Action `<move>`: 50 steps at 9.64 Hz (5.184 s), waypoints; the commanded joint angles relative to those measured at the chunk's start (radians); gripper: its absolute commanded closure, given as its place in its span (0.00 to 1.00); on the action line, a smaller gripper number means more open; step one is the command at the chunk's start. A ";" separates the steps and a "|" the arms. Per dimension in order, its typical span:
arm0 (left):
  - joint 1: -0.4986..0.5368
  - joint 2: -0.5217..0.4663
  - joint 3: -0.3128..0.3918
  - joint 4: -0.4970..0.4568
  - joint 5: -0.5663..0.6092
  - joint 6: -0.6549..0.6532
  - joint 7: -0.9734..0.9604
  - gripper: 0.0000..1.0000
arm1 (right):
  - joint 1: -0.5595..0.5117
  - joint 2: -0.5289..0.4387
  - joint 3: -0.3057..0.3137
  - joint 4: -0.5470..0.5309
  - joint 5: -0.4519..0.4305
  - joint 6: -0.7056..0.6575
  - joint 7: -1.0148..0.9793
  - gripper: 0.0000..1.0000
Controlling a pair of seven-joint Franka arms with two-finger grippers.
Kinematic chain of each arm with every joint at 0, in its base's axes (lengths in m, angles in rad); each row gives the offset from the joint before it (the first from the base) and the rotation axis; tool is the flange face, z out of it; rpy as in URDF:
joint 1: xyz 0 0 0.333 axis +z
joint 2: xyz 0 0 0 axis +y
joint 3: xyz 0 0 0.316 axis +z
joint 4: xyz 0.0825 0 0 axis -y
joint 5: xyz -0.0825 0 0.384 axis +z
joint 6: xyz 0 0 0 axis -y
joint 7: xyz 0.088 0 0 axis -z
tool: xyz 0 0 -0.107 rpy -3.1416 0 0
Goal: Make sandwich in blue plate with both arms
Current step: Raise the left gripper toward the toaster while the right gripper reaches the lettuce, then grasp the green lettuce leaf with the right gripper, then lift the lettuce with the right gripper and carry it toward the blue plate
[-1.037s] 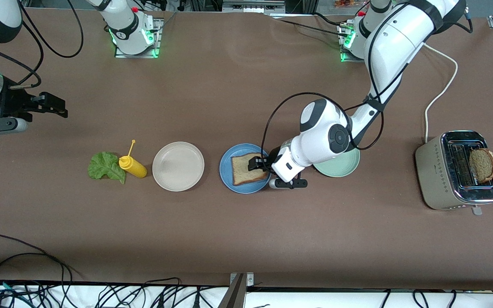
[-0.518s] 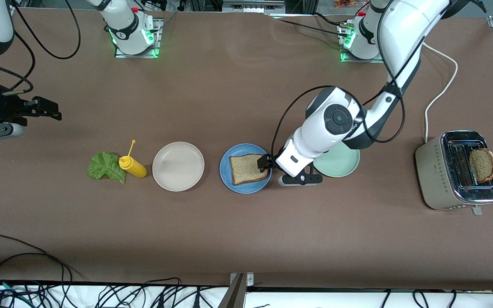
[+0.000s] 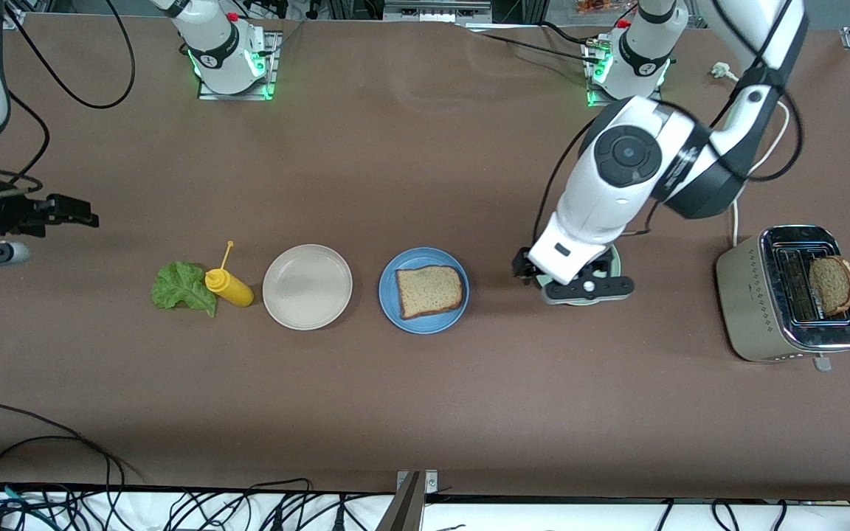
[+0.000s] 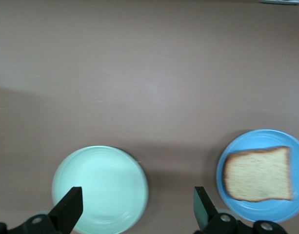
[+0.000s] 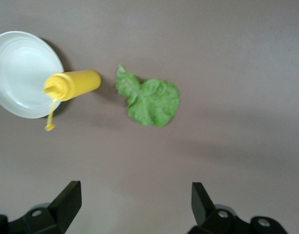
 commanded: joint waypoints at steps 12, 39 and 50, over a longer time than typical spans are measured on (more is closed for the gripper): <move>0.280 -0.281 -0.009 -0.134 0.015 -0.111 0.266 0.00 | -0.034 0.192 0.046 -0.357 0.171 0.679 -0.126 0.00; 0.339 -0.319 -0.007 -0.157 -0.023 -0.104 0.328 0.00 | -0.035 0.128 0.086 -0.261 0.201 0.498 -0.178 1.00; 0.647 -0.594 -0.003 -0.317 -0.395 -0.184 0.812 0.00 | 0.133 0.074 0.069 0.029 0.112 0.092 0.243 1.00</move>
